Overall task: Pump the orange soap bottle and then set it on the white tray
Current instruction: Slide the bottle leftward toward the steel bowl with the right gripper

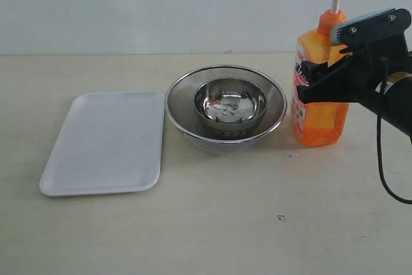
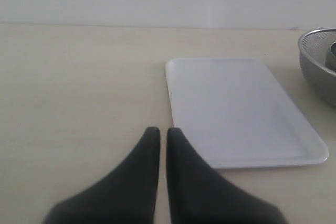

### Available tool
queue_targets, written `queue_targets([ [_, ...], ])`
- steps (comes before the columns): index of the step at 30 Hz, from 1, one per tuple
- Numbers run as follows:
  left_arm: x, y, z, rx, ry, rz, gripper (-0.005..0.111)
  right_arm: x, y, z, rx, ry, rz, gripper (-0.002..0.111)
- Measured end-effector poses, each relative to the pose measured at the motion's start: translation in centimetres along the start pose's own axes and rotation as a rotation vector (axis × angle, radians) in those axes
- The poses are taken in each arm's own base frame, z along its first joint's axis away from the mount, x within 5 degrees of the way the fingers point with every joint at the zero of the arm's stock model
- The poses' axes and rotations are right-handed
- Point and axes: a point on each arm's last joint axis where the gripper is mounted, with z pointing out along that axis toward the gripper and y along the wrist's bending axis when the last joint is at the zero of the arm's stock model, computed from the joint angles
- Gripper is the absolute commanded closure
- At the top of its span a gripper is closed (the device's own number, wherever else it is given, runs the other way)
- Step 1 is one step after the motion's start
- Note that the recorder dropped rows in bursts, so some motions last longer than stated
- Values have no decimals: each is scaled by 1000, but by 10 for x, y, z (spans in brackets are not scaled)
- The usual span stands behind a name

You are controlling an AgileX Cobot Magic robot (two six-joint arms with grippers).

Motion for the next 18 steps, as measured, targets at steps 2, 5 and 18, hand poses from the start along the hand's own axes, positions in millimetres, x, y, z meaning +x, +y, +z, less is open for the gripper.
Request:
queue_targets([
  [2, 0, 0, 0, 0, 0, 0, 102, 1, 0, 0, 5, 3, -12, 108],
  [5, 0, 0, 0, 0, 0, 0, 102, 1, 0, 0, 4, 3, -30, 108],
  [18, 0, 0, 0, 0, 0, 0, 102, -4, 0, -6, -20, 27, -93, 108],
])
